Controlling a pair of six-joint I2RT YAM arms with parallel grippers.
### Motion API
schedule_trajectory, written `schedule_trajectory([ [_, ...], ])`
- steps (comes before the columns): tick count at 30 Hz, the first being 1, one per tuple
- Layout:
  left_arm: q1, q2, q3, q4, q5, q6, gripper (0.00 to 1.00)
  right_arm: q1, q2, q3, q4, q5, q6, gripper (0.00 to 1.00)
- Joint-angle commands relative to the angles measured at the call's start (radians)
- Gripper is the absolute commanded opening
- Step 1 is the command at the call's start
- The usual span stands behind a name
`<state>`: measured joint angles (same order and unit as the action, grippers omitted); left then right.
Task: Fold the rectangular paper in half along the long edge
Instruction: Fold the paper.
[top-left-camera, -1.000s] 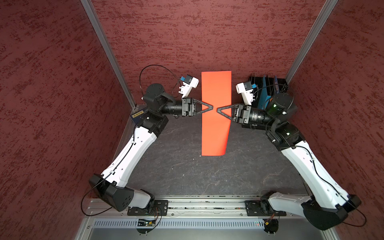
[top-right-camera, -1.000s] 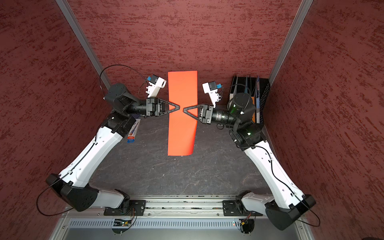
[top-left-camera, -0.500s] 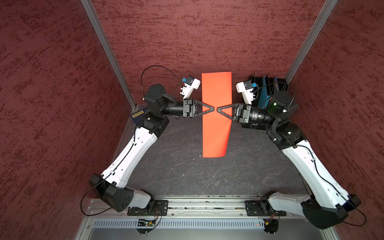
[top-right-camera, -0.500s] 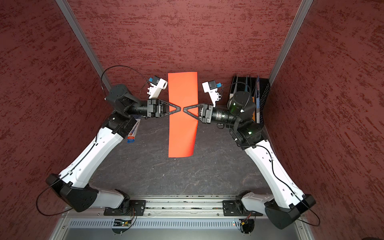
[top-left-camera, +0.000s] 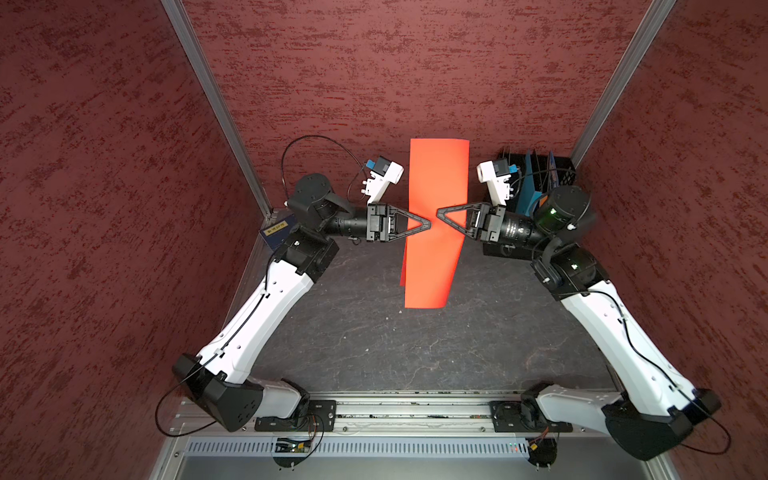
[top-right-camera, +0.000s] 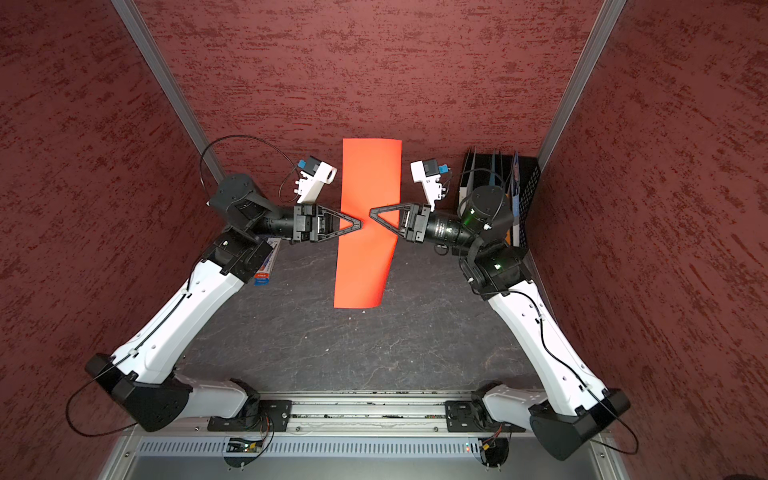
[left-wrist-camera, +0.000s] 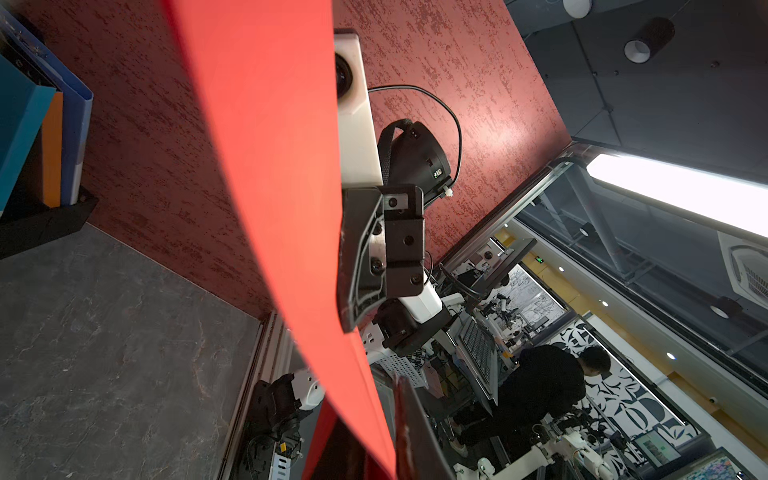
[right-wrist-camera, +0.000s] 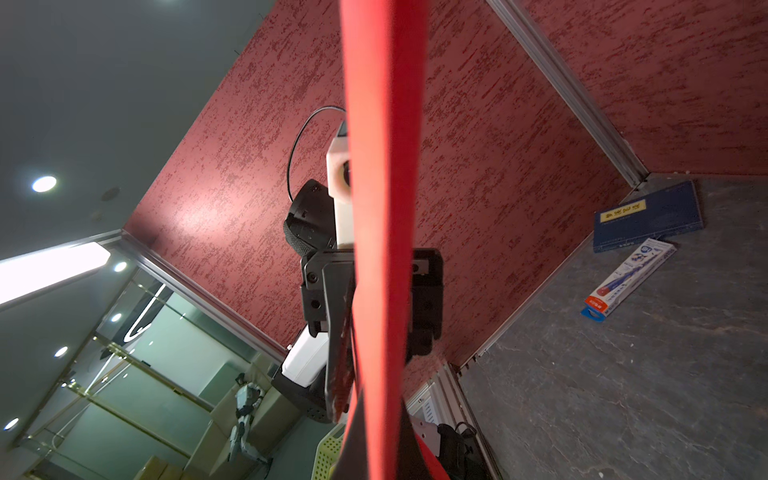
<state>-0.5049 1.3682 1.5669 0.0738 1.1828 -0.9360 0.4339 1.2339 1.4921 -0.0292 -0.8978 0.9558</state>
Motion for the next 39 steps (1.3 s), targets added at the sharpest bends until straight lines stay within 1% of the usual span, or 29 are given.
schedule_trajectory([
  [1,-0.007,-0.042,-0.005,-0.002,0.003,0.005,0.16,-0.024,-0.01,-0.027,0.161,-0.019,0.103,0.0],
  [5,-0.007,-0.059,-0.01,-0.015,0.004,0.008,0.16,-0.042,0.005,-0.029,0.239,-0.068,0.165,0.0],
  [8,-0.007,-0.064,-0.014,-0.015,0.005,0.008,0.16,-0.044,0.014,-0.023,0.256,-0.087,0.185,0.0],
  [19,-0.007,-0.049,-0.015,-0.005,0.003,0.005,0.16,-0.045,0.012,-0.007,0.249,-0.095,0.171,0.0],
  [24,-0.007,-0.049,-0.021,0.001,0.0,0.003,0.16,-0.045,0.006,0.007,0.21,-0.095,0.139,0.0],
  [27,-0.007,-0.047,-0.025,0.004,-0.003,0.005,0.11,-0.044,0.003,0.022,0.164,-0.098,0.1,0.0],
  [28,-0.007,-0.046,-0.025,0.001,-0.003,0.006,0.11,-0.043,0.003,0.038,0.121,-0.099,0.071,0.0],
  [32,-0.007,-0.04,-0.03,-0.006,-0.007,0.007,0.11,-0.041,-0.005,0.069,0.036,-0.099,0.006,0.0],
  [39,-0.009,-0.02,-0.037,-0.01,-0.027,0.006,0.15,-0.032,-0.011,0.081,-0.011,-0.094,-0.032,0.0],
])
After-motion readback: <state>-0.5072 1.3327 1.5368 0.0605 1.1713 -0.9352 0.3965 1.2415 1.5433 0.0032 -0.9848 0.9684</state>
